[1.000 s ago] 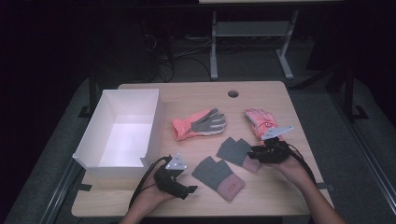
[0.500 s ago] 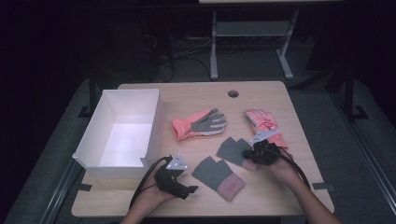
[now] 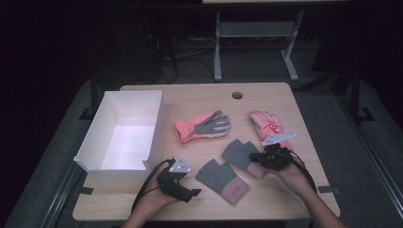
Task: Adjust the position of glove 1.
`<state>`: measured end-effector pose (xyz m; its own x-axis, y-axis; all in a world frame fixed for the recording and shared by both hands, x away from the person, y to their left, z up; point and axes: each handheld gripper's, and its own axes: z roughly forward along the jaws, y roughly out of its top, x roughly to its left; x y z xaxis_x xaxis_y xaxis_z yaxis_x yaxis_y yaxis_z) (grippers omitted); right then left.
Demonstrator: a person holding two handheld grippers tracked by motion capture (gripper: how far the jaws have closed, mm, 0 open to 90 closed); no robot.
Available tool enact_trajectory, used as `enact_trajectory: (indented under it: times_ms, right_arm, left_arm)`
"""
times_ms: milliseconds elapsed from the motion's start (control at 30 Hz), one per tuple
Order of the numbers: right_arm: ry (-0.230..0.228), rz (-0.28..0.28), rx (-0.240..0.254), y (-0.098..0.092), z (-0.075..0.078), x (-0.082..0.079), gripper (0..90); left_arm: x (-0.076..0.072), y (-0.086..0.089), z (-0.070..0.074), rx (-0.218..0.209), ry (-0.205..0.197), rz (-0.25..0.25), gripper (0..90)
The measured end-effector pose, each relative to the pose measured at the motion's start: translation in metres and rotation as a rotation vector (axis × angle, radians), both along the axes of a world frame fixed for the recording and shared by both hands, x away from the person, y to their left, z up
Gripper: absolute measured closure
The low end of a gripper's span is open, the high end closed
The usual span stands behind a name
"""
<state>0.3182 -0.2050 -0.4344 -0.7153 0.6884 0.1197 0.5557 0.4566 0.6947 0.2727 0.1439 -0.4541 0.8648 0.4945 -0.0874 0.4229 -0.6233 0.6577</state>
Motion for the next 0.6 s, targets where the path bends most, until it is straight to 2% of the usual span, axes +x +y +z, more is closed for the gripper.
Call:
enact_trajectory:
  times_ms: [33, 100, 200, 433, 500, 600]
  right_arm:
    - [0.007, 0.008, 0.036, 0.002, 0.005, -0.006, 87.3]
    - [0.014, 0.008, 0.046, 0.005, 0.008, -0.01, 87.3]
    - [0.013, 0.017, 0.06, 0.015, 0.014, -0.02, 87.3]
    - [0.025, 0.059, 0.053, 0.048, 0.015, -0.036, 87.2]
    - [0.034, 0.075, 0.046, 0.055, 0.013, -0.038, 87.1]
    - [0.046, 0.088, 0.042, 0.062, 0.01, -0.039, 87.1]
  left_arm:
    - [0.0, 0.001, 0.001, 0.004, 0.004, -0.003, 15.4]
    - [0.0, 0.001, 0.001, -0.012, 0.005, 0.013, 15.4]
    - [0.0, 0.002, 0.001, -0.007, 0.004, 0.016, 15.4]
    - [0.0, 0.003, 0.002, -0.006, -0.004, 0.014, 15.4]
    - [0.0, 0.002, 0.001, -0.014, -0.002, 0.021, 15.4]
    - [0.001, 0.003, 0.0, -0.003, 0.005, 0.016, 15.4]
